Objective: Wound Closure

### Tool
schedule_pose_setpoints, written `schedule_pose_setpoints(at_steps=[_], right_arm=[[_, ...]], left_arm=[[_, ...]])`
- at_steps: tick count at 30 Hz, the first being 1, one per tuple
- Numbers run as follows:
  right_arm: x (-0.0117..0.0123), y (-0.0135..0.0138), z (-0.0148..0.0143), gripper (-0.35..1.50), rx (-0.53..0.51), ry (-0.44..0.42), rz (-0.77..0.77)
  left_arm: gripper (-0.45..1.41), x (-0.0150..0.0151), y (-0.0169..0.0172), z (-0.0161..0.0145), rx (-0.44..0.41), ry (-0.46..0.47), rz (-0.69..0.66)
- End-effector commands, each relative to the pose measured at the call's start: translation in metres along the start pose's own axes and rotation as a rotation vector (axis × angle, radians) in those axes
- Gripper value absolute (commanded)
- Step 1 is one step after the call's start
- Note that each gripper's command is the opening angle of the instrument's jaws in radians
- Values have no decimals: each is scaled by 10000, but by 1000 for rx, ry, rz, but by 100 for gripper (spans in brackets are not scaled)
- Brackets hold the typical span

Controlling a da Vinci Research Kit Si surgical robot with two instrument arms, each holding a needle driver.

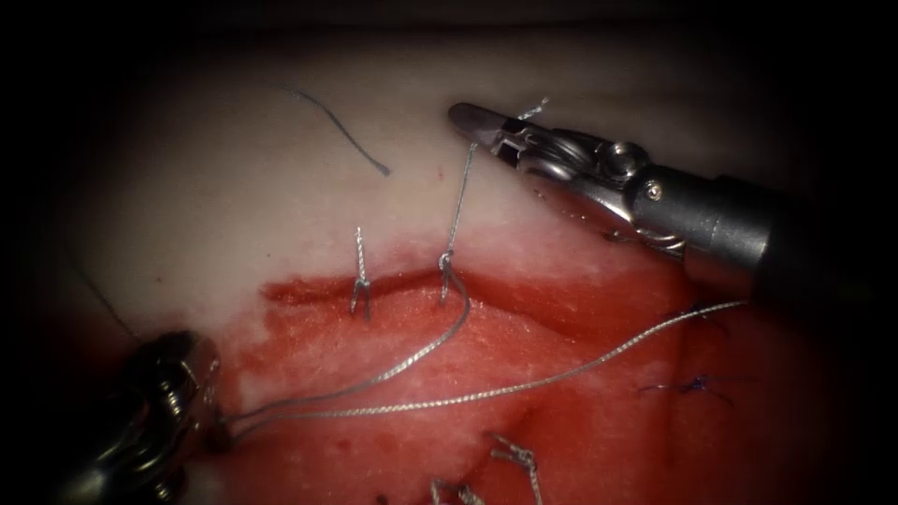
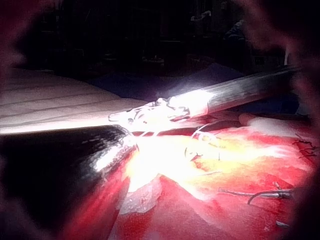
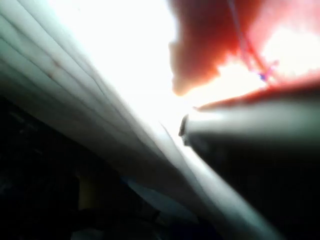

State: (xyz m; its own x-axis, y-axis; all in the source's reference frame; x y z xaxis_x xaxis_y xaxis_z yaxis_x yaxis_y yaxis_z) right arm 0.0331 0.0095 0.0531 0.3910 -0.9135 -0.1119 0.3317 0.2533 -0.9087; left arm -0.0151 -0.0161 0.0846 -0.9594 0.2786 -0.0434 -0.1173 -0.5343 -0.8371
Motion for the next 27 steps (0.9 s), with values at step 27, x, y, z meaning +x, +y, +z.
schedule_pose_setpoints(at_steps=[27], right_arm=[[-17,-23,17,-35,21,-37,-106]], left_arm=[[-45,-62,78,2,228,-267,-94]])
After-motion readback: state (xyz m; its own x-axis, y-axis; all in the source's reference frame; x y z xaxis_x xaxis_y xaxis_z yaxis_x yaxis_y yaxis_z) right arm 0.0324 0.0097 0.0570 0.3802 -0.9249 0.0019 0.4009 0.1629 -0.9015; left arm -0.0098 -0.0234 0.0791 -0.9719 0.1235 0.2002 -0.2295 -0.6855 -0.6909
